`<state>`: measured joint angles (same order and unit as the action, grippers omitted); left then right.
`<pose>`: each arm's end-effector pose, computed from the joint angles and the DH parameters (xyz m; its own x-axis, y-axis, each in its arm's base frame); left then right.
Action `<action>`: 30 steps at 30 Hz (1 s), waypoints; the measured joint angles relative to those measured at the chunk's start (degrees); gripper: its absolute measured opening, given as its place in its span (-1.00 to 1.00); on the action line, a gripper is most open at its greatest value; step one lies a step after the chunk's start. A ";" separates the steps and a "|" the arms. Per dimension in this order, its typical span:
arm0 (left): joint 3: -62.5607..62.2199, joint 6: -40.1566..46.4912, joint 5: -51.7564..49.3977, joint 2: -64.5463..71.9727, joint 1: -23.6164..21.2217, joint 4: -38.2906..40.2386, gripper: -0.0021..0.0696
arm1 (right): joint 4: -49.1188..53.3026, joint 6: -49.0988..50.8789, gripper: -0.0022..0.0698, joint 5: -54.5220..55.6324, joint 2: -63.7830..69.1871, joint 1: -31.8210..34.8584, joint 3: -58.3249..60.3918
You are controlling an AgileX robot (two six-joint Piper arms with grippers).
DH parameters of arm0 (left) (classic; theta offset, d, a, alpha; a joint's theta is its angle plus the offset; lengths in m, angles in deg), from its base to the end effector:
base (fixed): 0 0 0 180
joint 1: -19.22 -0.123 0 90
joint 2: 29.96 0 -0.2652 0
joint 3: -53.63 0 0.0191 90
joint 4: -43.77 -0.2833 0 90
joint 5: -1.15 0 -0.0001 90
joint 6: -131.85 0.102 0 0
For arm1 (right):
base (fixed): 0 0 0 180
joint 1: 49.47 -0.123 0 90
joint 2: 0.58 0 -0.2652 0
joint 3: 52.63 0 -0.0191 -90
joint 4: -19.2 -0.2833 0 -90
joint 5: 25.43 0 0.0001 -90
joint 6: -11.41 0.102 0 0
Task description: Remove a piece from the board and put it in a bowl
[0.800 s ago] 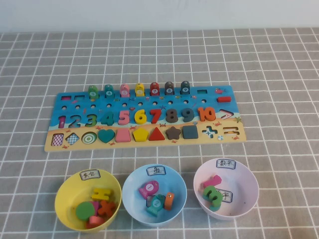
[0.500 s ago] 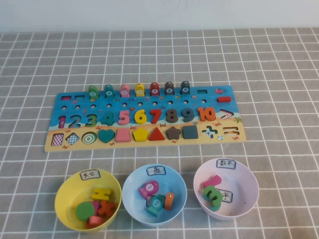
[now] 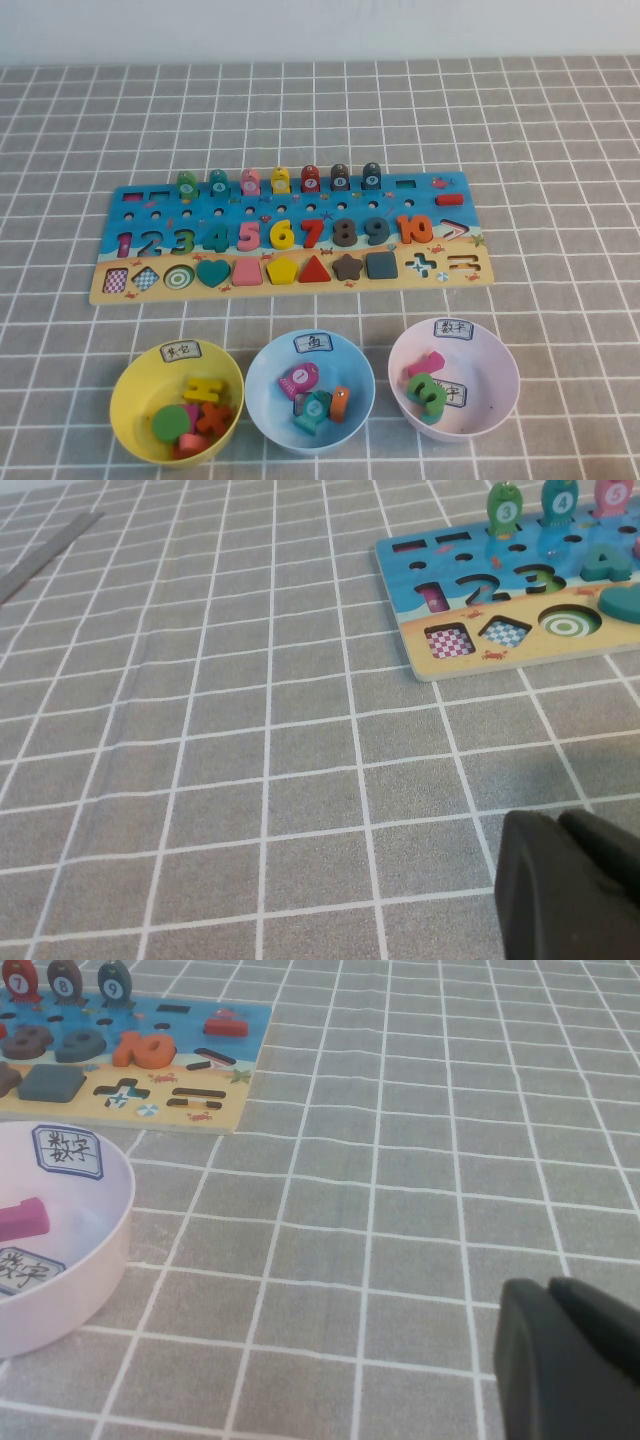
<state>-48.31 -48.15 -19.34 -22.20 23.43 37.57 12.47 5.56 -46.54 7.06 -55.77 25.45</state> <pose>0.1162 -0.0047 0.1700 -0.2730 0.1215 -0.9543 0.0651 0.9920 0.1077 0.1146 0.0170 0.1691 -0.2867 -0.0241 -0.9577 -0.1477 0.9888 0.0193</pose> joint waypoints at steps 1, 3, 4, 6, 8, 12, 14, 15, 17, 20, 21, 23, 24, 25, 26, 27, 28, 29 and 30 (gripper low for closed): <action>0.00 0.00 0.00 0.00 0.00 0.10 -0.96 | 0.00 0.00 -0.99 0.00 0.00 0.00 0.00; 0.00 0.00 0.00 0.00 0.00 0.19 -0.96 | 0.00 0.00 -0.99 0.00 0.00 0.00 0.00; 0.00 0.00 0.00 0.00 0.00 0.19 -0.96 | 0.00 0.00 -0.99 0.00 0.00 0.00 0.00; 0.00 0.00 0.29 0.00 0.00 0.19 -0.96 | 0.00 0.00 -0.99 0.00 0.00 0.00 0.00; 0.00 0.00 0.62 0.00 0.00 0.19 -0.96 | 0.00 0.00 -0.99 0.00 0.00 0.00 0.00; 0.00 -0.65 1.87 0.00 0.00 1.10 -0.96 | 0.00 0.00 -0.99 0.00 0.00 0.00 0.00; 0.00 -2.61 3.95 0.00 0.00 3.67 -0.96 | 0.00 0.00 -0.99 0.00 0.00 0.00 0.00; 0.00 -4.04 5.10 0.00 0.00 4.80 -0.96 | 0.00 0.00 -0.99 0.00 0.00 0.00 0.00; 0.00 -8.62 8.56 0.00 0.00 9.19 -0.96 | 0.00 0.00 -0.99 0.00 0.00 0.00 0.00; 0.00 -12.03 11.62 0.00 0.00 11.87 -0.96 | 0.00 0.00 -0.99 0.00 0.00 0.00 0.00; 0.00 -12.67 12.40 0.00 0.00 12.32 -0.96 | 0.00 0.00 -0.99 0.00 0.00 0.00 0.00; 0.00 -13.32 13.72 0.00 0.00 13.94 -0.96 | 0.00 0.00 -0.99 0.00 0.00 0.00 0.00; 0.00 -13.44 14.06 0.00 0.00 14.59 -0.96 | 0.00 0.00 -0.99 0.00 0.00 0.00 0.00; 0.00 -13.44 14.19 0.00 0.00 15.26 -0.96 | 0.00 0.00 -0.99 0.00 0.00 0.00 0.00; 0.00 -13.44 14.27 0.00 0.00 15.81 -0.96 | 0.00 0.00 -0.99 0.00 0.00 0.00 0.00; 0.00 -13.44 14.46 0.00 0.00 16.09 -0.96 | 0.00 0.00 -0.99 0.00 0.00 0.00 0.00; 0.00 -13.44 14.61 0.00 0.00 16.30 -0.96 | 0.00 0.00 -0.99 0.00 0.00 0.00 0.00; 0.00 -13.44 14.72 0.00 0.00 16.58 -0.96 | 0.00 0.00 -0.99 0.00 0.00 0.00 0.00; 0.00 -13.44 14.85 0.00 0.00 16.57 -0.96 | 0.00 0.00 -0.99 0.00 0.00 0.00 0.00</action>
<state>-48.31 -61.59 -4.49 -22.20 23.43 54.15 12.47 5.56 -46.54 7.06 -55.77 25.45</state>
